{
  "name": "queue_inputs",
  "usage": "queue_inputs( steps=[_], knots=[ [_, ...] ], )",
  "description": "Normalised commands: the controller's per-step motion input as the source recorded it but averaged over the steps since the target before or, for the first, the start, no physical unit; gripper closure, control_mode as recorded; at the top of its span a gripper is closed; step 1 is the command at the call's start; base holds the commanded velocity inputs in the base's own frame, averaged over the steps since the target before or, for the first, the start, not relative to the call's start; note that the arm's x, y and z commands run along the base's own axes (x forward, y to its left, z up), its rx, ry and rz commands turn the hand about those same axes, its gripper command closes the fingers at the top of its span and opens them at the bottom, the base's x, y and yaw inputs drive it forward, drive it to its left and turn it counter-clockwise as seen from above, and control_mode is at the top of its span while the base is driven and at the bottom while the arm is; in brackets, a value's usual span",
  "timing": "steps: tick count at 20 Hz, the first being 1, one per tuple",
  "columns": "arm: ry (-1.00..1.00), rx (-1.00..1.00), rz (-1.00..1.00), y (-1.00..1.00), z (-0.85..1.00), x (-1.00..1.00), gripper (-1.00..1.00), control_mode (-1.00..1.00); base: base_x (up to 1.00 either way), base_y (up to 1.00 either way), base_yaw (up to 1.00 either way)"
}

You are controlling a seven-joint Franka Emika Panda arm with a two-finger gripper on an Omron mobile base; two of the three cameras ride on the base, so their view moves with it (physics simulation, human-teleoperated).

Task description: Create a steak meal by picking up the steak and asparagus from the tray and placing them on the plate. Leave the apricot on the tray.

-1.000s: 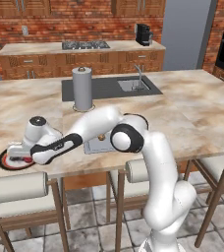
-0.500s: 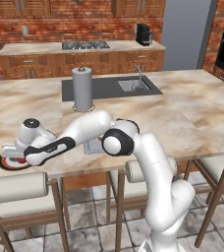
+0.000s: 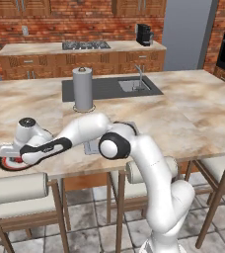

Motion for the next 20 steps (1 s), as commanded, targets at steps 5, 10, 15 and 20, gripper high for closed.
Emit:
queue_inputs(
  steps=[5,10,15,20],
  knots=[
    [0.0,0.0,0.0,-0.07,-0.01,0.0,-1.0,-1.0,0.0,0.0,0.0],
    [-0.02,0.0,-0.01,-0.14,-0.02,-0.08,-1.0,-1.0,0.0,0.0,0.0],
    [-0.07,0.0,-0.05,-0.72,0.19,-0.41,-1.0,-1.0,0.0,0.0,0.0],
    [-0.08,0.01,-0.03,-0.97,0.34,-0.35,-1.0,-1.0,0.0,0.0,0.0]
  ],
)
